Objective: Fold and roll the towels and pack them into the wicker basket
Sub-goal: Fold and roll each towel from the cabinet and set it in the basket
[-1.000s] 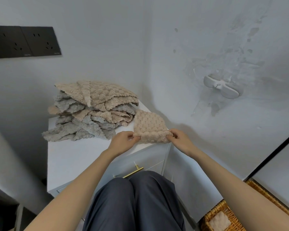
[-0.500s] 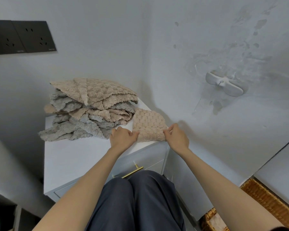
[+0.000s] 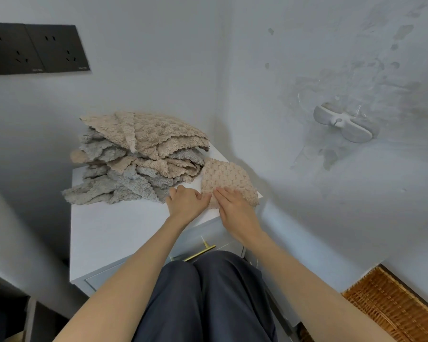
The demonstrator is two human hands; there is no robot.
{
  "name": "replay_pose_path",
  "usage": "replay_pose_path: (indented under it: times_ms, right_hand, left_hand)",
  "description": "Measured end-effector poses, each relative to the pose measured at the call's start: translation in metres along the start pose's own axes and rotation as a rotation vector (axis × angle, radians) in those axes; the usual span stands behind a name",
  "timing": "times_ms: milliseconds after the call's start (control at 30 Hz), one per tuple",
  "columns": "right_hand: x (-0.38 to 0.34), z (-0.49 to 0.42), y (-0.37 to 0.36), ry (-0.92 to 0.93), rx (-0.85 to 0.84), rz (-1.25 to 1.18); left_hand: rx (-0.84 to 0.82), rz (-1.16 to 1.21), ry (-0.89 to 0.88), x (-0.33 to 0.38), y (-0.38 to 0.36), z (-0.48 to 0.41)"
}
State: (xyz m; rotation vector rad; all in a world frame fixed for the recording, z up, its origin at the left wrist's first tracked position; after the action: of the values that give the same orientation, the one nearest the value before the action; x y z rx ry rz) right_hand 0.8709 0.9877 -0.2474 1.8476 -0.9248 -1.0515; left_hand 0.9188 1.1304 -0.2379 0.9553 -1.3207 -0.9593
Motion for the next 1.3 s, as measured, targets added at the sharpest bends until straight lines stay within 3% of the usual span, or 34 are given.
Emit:
replay_pose_path:
  times_ms: [200, 300, 400, 467, 533, 700, 933, 1133, 1300]
  right_hand:
    - [0.019, 0.012, 0.013, 0.05, 0.001, 0.042]
    - [0.036, 0.02, 0.024, 0.015, 0.006, 0.059]
    - [0.048, 0.024, 0.032, 0.025, -0.103, 0.111]
    - [0.051, 0.022, 0.035, 0.014, -0.159, 0.138]
    - [0.05, 0.018, 0.037, -0.006, -0.178, 0.147]
    - [0.05, 0.01, 0.042, -0.075, -0.199, 0.052]
    - [0.056, 0.005, 0.059, -0.216, -0.145, -0.368]
    - [0.058, 0.011, 0.062, -0.439, -0.086, -0.66]
    - [0.061, 0.012, 0.055, -0.521, -0.046, -0.661]
  left_hand:
    - [0.013, -0.077, -0.002, 0.007, 0.003, 0.004]
    - [0.123, -0.113, -0.027, 0.012, 0.006, 0.007]
    - [0.33, -0.154, -0.309, 0.014, 0.008, 0.011]
    - [0.351, -0.184, -0.539, 0.012, 0.005, 0.014]
    - [0.319, -0.176, -0.614, 0.007, 0.004, 0.016]
    - [0.201, -0.175, -0.616, -0.005, 0.004, 0.021]
    - [0.109, -0.017, -0.527, -0.003, 0.015, 0.025]
    - [0.04, 0.155, -0.404, -0.008, 0.015, 0.028]
    - [0.011, 0.112, -0.321, -0.007, 0.011, 0.023]
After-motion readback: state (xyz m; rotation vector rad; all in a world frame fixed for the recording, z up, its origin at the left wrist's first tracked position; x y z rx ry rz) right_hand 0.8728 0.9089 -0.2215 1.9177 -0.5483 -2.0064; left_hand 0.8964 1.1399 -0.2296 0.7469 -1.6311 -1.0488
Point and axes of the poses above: each hand's wrist, its own z-axis away from the middle knuckle, its own y-axis out of the back of the hand, x = y × z, the point moved 2 cm from there along -z, towards the middle knuckle, and after that the axes turned 8 degrees about -z, right-handed, at the moved point
